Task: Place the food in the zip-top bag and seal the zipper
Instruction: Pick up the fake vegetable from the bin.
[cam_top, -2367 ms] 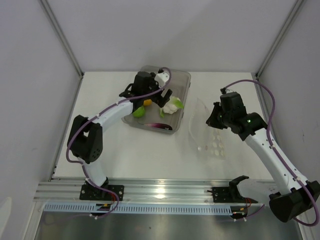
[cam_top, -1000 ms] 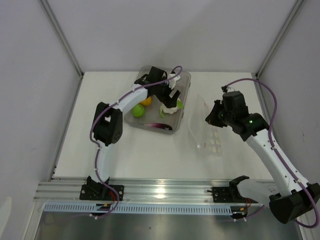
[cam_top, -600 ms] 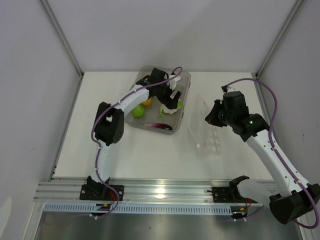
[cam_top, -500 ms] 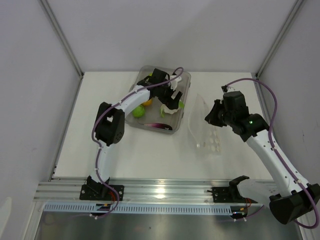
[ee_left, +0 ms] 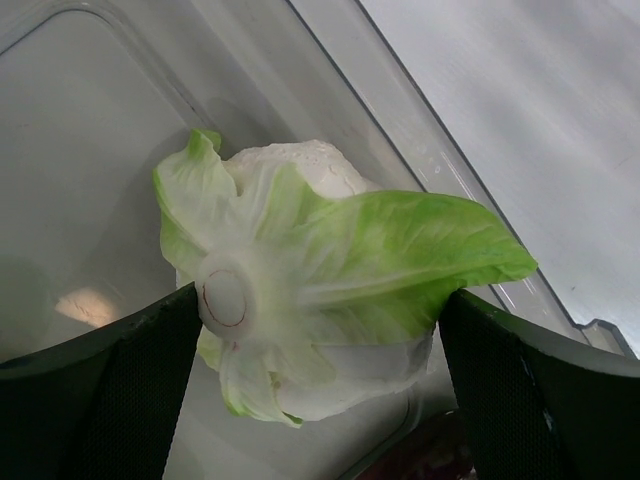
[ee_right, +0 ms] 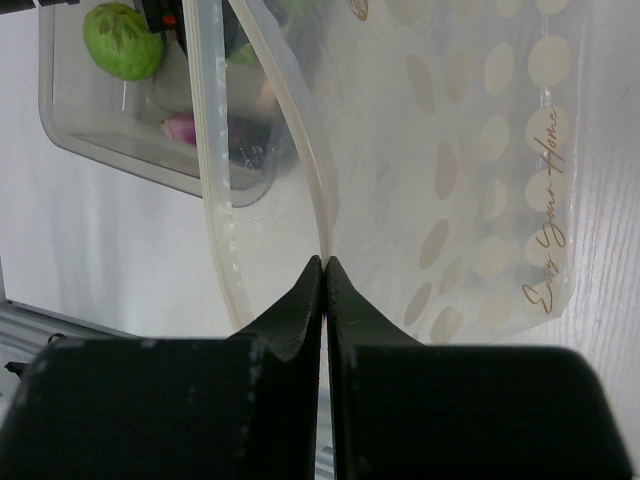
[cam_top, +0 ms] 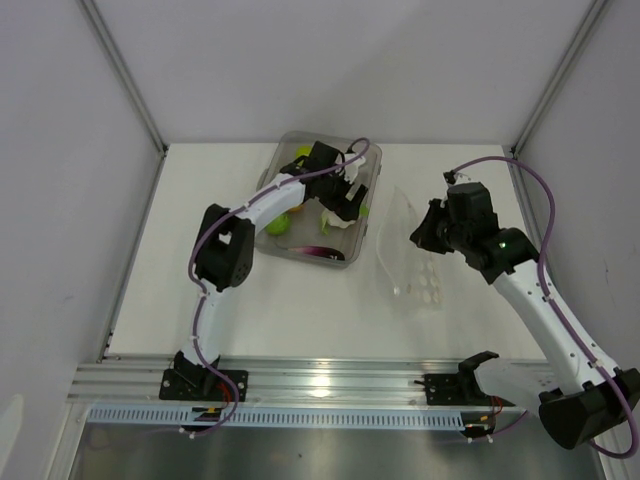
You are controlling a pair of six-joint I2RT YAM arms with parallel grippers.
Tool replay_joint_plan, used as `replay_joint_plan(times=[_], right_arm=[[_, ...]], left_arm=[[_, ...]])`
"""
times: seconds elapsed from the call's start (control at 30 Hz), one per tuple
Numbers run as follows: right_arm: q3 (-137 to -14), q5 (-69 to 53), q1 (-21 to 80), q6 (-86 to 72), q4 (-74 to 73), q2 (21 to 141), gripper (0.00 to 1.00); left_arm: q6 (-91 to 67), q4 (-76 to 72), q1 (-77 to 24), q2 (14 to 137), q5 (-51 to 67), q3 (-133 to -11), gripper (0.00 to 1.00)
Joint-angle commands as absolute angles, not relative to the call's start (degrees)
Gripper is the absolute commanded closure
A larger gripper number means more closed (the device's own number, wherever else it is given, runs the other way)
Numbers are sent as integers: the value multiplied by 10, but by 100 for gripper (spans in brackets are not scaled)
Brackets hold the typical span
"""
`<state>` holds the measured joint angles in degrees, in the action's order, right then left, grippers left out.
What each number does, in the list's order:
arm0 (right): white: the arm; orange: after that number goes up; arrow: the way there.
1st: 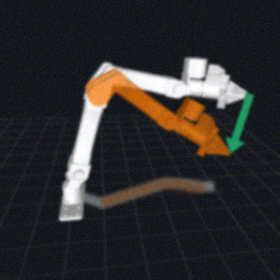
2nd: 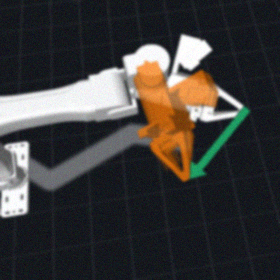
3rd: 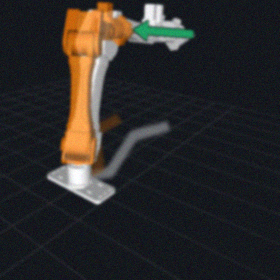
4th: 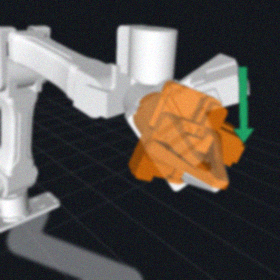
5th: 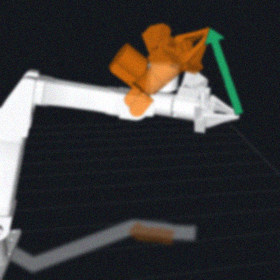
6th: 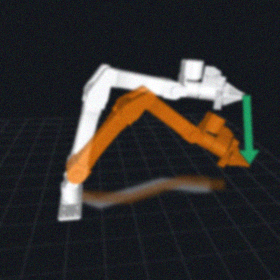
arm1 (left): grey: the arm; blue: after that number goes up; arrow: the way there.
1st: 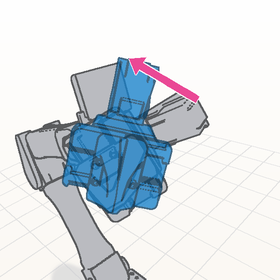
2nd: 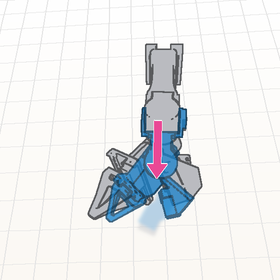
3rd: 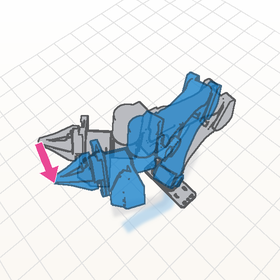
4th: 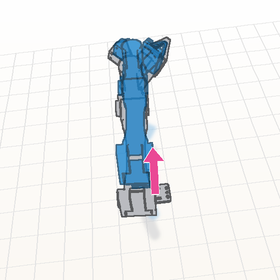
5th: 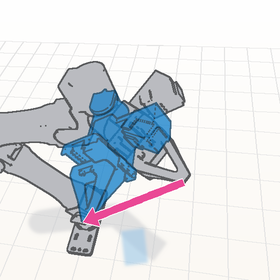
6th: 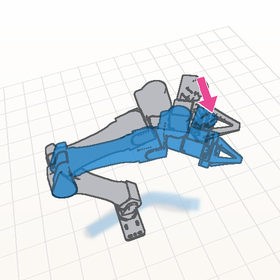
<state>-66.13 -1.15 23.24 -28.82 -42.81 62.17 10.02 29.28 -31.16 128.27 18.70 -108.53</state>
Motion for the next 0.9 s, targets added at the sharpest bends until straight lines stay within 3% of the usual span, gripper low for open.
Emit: replay_joint_plan(times=[0.0,0.07,0.17,0.23,0.27,0.37,0.63,0.87], right_arm=[[-663,-15,229,-284,-414,606,100],[-661,-14,229,-286,-414,605,100],[-660,-14,230,-287,-417,604,100],[-660,-10,229,-292,-419,607,100],[-660,-10,229,-293,-420,608,100],[-662,-16,230,-297,-421,616,100],[-663,-12,229,-309,-431,637,100],[-658,-10,229,-325,-431,646,100]], left_arm=[[70,294,-323,1287,175,-1088,3],[67,288,-328,1285,164,-1083,5],[61,277,-329,1276,170,-1069,19],[59,266,-327,1267,178,-1063,32],[56,263,-328,1266,178,-1056,51],[49,273,-325,1260,172,-1053,73],[18,238,-322,1141,95,-969,74],[-11,308,-322,1032,100,-970,72]])
